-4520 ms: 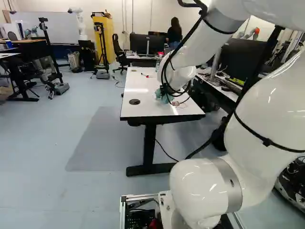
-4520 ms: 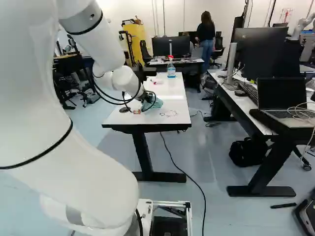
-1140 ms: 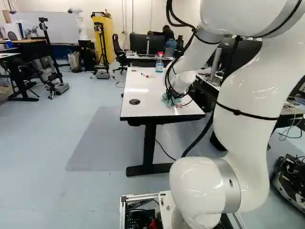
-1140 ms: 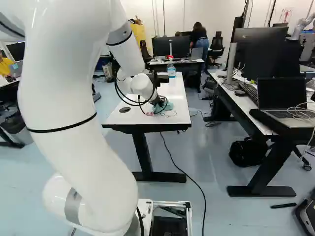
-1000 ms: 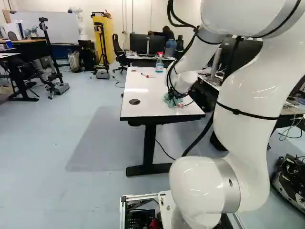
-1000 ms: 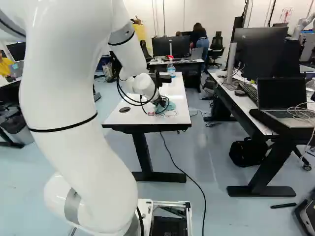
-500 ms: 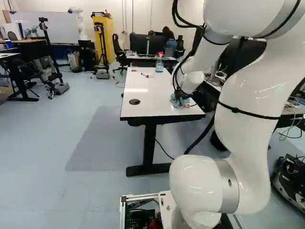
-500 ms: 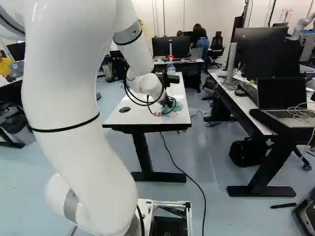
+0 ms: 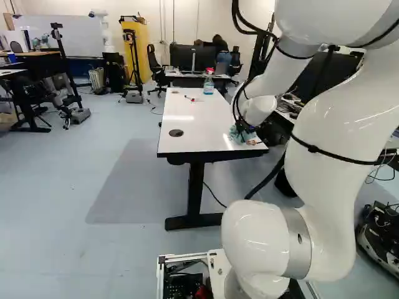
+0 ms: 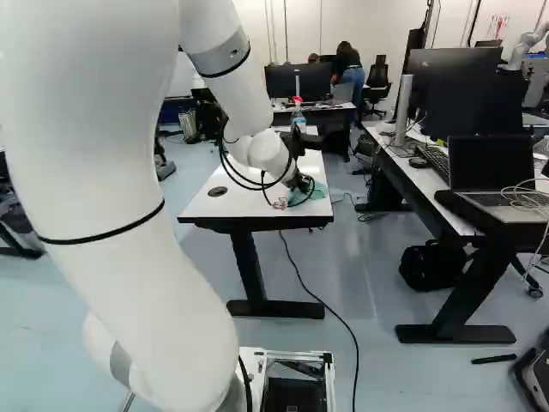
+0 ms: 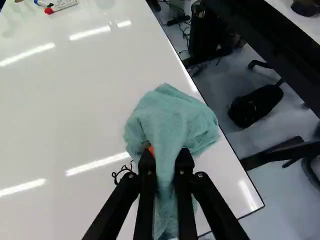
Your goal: Clean the table with the green towel
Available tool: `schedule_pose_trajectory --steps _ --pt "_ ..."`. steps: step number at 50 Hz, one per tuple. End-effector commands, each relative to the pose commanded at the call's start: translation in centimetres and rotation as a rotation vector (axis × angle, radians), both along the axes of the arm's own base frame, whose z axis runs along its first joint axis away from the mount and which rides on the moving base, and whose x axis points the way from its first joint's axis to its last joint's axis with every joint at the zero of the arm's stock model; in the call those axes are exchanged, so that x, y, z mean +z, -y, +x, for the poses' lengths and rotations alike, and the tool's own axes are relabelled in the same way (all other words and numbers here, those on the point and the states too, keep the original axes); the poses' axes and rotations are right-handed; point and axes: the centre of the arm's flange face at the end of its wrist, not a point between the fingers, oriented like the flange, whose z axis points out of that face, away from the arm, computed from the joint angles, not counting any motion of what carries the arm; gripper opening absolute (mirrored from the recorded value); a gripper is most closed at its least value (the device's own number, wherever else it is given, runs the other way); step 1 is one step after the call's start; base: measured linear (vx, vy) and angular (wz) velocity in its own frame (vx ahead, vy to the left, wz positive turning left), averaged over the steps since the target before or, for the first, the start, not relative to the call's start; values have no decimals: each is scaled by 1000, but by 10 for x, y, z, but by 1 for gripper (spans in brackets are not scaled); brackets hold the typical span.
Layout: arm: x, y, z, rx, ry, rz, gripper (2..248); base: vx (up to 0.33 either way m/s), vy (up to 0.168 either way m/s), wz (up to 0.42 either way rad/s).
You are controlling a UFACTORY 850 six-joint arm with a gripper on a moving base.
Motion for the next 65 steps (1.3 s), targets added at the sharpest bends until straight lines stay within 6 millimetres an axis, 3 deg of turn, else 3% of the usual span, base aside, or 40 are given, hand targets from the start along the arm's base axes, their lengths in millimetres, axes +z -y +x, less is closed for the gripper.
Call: schedule_pose_trajectory --steps 16,27,51,65 --pt "0 -13 -30 8 -6 2 45 0 0 0" --pt "0 -29 -38 38 -7 2 45 0 0 0" --pt "-1 -67 -46 125 -8 2 45 0 0 0" --pt "0 -84 -32 170 -7 2 45 0 0 0"
